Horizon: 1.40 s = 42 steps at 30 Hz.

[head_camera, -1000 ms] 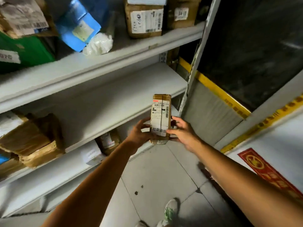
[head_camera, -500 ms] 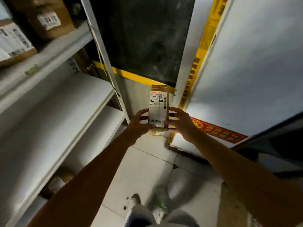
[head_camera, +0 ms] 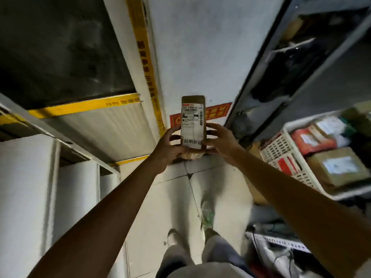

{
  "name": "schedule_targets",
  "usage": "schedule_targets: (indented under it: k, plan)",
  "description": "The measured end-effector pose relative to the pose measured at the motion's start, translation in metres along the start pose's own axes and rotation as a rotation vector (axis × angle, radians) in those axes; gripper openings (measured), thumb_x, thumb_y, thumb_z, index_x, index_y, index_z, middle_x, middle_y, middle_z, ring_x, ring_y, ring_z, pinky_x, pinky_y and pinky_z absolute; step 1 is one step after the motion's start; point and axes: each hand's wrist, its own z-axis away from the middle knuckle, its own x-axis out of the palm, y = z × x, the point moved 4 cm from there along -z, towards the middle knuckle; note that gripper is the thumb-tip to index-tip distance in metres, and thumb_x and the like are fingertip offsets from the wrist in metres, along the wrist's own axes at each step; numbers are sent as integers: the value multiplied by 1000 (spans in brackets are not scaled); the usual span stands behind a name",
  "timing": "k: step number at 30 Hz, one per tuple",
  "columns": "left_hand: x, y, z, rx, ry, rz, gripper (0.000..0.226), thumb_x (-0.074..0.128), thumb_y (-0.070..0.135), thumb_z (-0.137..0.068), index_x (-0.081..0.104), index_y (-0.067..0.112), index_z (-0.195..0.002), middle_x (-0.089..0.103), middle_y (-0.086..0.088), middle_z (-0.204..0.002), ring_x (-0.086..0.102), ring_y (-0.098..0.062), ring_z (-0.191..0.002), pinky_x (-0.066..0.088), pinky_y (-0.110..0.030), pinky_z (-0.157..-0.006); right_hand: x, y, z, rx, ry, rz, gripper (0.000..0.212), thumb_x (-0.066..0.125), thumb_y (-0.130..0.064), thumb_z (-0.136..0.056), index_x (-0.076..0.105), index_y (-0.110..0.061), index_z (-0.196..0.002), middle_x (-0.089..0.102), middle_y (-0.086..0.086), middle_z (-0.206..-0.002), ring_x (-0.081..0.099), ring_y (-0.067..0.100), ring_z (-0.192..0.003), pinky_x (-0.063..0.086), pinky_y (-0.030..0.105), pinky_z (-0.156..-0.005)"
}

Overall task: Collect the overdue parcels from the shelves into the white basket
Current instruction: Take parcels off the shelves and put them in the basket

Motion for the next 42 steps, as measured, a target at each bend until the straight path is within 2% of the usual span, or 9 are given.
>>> schedule_targets:
  k: [5,10,14,21,29,32,34,37,42]
  plan:
    - [61,0,-11,1,-189,-94,78,82,0,-75,48,31,-138,63,0,-123,65,-19,-109,59,-28,-74,-57,21,34,-3,191,-111,59,65,9,-84,53,-17,-135,64,3,-119,69,22,-99,62,39,-74]
    - [134,1,-34,-11,-356,-196,75,76,-2,-80,45,29,-141,61,-2,-129,62,-19,-116,58,-39,-92,-121,26,69,-35,321,-208,53,64,8,-86,52,-13,-133,61,2,-119,69,19,-96,59,27,-61]
    - [198,3,-54,-14,-474,-257,77,74,-4,-80,43,26,-144,59,-1,-130,59,-16,-119,58,-36,-91,-176,32,87,-21,438,-317,53,64,12,-84,51,-8,-132,59,8,-128,68,27,-101,61,33,-62]
    - [324,12,-84,-55,-568,-342,75,71,-7,-81,46,33,-139,56,8,-119,59,-17,-114,57,-42,-93,-286,41,100,-40,591,-394,63,64,18,-81,53,-14,-134,64,4,-119,67,18,-89,58,27,-54]
    - [431,19,-121,-52,-630,-484,82,72,-5,-80,42,33,-146,46,8,-121,55,-12,-110,57,-41,-93,-384,50,101,-59,662,-495,61,63,15,-83,49,-15,-134,63,2,-116,67,19,-100,62,40,-74]
    - [463,22,-136,-53,-662,-531,83,72,-4,-78,43,34,-145,48,1,-133,56,-20,-117,54,-46,-97,-413,58,96,-56,718,-550,64,64,14,-83,49,-15,-137,62,6,-123,66,25,-106,60,46,-80]
    - [486,23,-147,-64,-691,-555,82,74,-3,-76,44,35,-142,53,3,-127,56,-22,-119,51,-48,-102,-431,62,91,-53,775,-566,64,64,14,-82,50,-16,-137,61,7,-126,66,27,-106,60,48,-80]
    - [519,19,-167,-77,-762,-585,83,83,12,-63,50,53,-127,55,0,-132,57,-23,-122,51,-50,-101,-457,67,87,-52,847,-596,61,63,14,-82,53,-17,-134,63,4,-125,68,26,-103,61,43,-74]
    - [578,8,-208,-143,-875,-600,74,75,-5,-80,49,41,-132,58,3,-131,59,-17,-118,56,-46,-95,-502,76,75,-13,933,-638,61,63,13,-84,51,-18,-135,62,1,-125,69,19,-98,59,31,-64]
